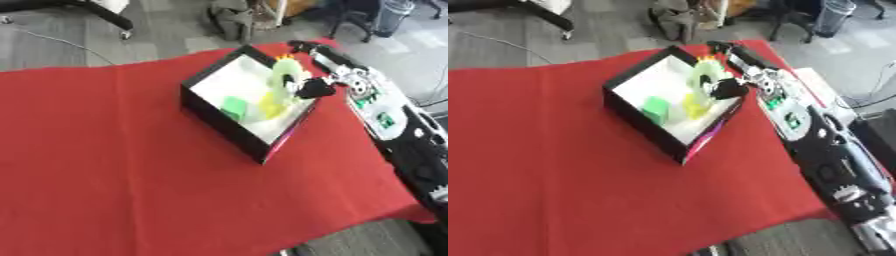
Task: Pick up the objects with one hand, pass them to the other hand, and then place them into the box on the other side of the table.
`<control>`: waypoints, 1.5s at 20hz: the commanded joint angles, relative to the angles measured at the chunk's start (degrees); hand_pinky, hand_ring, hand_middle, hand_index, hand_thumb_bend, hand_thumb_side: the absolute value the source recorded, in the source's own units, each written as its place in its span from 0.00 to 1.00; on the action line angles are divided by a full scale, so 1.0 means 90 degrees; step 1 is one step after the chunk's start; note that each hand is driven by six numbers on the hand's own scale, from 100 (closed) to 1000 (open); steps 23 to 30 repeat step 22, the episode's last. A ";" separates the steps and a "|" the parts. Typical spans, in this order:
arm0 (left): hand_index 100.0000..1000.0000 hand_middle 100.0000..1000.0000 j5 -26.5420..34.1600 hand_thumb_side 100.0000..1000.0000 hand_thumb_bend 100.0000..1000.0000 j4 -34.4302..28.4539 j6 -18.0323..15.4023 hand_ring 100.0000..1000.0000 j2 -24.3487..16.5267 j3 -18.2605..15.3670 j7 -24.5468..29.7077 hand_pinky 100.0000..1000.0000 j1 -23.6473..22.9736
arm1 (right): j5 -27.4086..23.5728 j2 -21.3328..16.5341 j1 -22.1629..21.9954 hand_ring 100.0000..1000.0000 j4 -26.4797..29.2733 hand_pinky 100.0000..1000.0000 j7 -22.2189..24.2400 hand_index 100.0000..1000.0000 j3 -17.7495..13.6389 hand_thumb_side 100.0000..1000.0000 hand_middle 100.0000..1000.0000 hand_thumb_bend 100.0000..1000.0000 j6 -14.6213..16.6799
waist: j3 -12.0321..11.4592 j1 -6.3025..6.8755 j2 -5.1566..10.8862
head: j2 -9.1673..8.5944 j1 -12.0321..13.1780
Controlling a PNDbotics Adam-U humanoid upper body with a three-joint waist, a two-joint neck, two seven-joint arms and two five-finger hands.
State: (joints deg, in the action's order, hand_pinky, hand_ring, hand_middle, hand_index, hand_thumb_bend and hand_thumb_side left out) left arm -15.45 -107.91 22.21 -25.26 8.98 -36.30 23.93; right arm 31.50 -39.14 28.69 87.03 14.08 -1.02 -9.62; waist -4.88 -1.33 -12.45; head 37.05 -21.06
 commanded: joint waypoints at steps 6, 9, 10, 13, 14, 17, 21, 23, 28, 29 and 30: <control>0.78 0.52 0.0010 0.69 0.00 -0.0078 -0.0018 0.56 -0.0057 -0.0045 -0.0036 0.58 0.0062 | -0.0295 -0.0199 0.0054 1.00 0.0219 1.00 -0.0138 1.00 -0.0154 0.00 0.84 0.00 -0.0164 | 0.0011 0.0009 0.0079 | -0.0092 0.0042; 0.78 0.51 -0.0004 0.69 0.00 -0.0090 -0.0032 0.55 -0.0012 -0.0094 -0.0081 0.58 0.0079 | -0.2274 0.0097 0.0053 1.00 0.0491 1.00 -0.1086 1.00 -0.0386 0.51 0.75 0.00 -0.0500 | 0.0017 0.0021 0.0078 | -0.0091 0.0103; 0.78 0.51 -0.0003 0.70 0.00 -0.0091 -0.0040 0.55 0.0009 -0.0117 -0.0104 0.58 0.0088 | -0.3127 0.0171 0.0022 1.00 0.0617 1.00 -0.1445 1.00 -0.0414 0.56 0.76 0.00 -0.0456 | 0.0014 0.0023 0.0075 | -0.0089 0.0134; 0.78 0.51 0.0033 0.70 0.00 -0.0067 -0.0081 0.55 0.0106 -0.0215 -0.0232 0.58 0.0125 | -0.5491 0.0278 -0.0159 1.00 0.1003 1.00 -0.2135 1.00 -0.0401 0.62 0.80 0.00 -0.0007 | 0.0000 0.0021 0.0061 | -0.0089 0.0262; 0.78 0.51 0.0061 0.71 0.00 -0.0055 -0.0111 0.55 0.0157 -0.0256 -0.0297 0.58 0.0145 | -0.5992 0.0294 -0.0234 1.00 0.1135 1.00 -0.2231 1.00 -0.0402 0.62 0.81 0.00 0.0184 | -0.0004 0.0019 0.0057 | -0.0090 0.0312; 0.77 0.51 0.0315 0.73 0.00 0.0027 -0.0277 0.54 0.0374 -0.0417 -0.0571 0.57 0.0213 | -0.6754 0.0411 -0.0430 1.00 0.1477 1.00 -0.2298 1.00 -0.0470 0.60 0.82 0.00 0.0513 | -0.0015 0.0016 0.0045 | -0.0097 0.0490; 0.77 0.51 0.0591 0.73 0.00 0.0165 -0.0500 0.54 0.0423 -0.0451 -0.0806 0.57 0.0242 | -0.7017 0.0444 -0.0502 1.00 0.1646 1.00 -0.2294 1.00 -0.0519 0.60 0.82 0.00 0.0506 | -0.0015 0.0017 0.0042 | -0.0099 0.0542; 0.77 0.51 0.0618 0.74 0.00 0.0182 -0.0528 0.54 0.0435 -0.0462 -0.0832 0.56 0.0249 | -0.7036 0.0457 -0.0511 1.00 0.1670 1.00 -0.2288 1.00 -0.0524 0.58 0.85 0.00 0.0502 | -0.0016 0.0014 0.0041 | -0.0098 0.0569; 0.77 0.51 0.0618 0.74 0.00 0.0182 -0.0528 0.54 0.0435 -0.0462 -0.0832 0.56 0.0249 | -0.7036 0.0457 -0.0511 1.00 0.1670 1.00 -0.2288 1.00 -0.0524 0.58 0.85 0.00 0.0502 | -0.0016 0.0014 0.0041 | -0.0098 0.0569; 0.77 0.51 0.0618 0.74 0.00 0.0182 -0.0528 0.54 0.0435 -0.0462 -0.0832 0.56 0.0249 | -0.7036 0.0457 -0.0511 1.00 0.1670 1.00 -0.2288 1.00 -0.0524 0.58 0.85 0.00 0.0502 | -0.0016 0.0014 0.0041 | -0.0098 0.0569; 0.77 0.51 0.0618 0.74 0.00 0.0182 -0.0528 0.54 0.0435 -0.0462 -0.0832 0.56 0.0249 | -0.7036 0.0457 -0.0511 1.00 0.1670 1.00 -0.2288 1.00 -0.0524 0.58 0.85 0.00 0.0502 | -0.0016 0.0014 0.0041 | -0.0098 0.0569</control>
